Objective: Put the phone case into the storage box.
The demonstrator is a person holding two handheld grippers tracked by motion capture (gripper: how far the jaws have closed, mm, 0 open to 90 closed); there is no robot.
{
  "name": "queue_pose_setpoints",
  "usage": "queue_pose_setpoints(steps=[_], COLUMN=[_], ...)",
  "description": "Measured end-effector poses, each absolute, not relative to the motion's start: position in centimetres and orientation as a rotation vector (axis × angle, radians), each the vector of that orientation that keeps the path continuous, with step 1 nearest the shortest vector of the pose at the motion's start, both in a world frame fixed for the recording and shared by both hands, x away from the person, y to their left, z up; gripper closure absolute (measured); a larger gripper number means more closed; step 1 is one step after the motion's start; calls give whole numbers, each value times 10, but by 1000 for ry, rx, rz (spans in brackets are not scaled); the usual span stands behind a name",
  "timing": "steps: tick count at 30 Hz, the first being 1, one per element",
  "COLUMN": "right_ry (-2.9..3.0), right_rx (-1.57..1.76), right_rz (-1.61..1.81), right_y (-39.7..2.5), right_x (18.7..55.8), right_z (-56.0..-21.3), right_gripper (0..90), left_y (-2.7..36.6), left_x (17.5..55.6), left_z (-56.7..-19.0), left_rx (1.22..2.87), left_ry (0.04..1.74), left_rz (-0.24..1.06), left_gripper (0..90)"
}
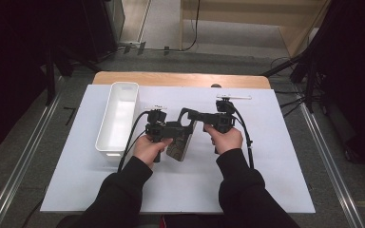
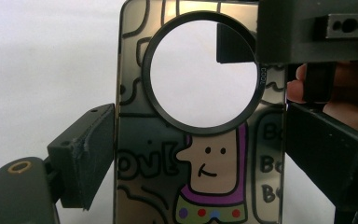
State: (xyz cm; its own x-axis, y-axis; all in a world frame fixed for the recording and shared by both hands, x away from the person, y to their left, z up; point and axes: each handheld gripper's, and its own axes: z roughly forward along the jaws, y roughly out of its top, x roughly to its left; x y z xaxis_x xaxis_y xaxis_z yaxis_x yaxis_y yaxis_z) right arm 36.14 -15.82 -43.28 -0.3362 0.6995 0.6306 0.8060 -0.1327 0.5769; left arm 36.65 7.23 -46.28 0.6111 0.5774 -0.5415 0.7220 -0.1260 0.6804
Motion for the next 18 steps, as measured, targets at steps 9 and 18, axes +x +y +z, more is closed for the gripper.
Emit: queue_pose_setpoints(steps=[9,18], right_ry=[-1926,-1933], right_rx=[-1748,-1769], right_rz=[-1485,-1486], right_y=[-159,-159], right_x=[364,365], right_z=[-433,-431], right_gripper=[584,656], left_y=[72,69], left_x=[365,363], left_z=[-463,-463], left_rx=[1780,1766], left_ry=[1065,1075], left_rz=[-160,-128], left_gripper=[111,110])
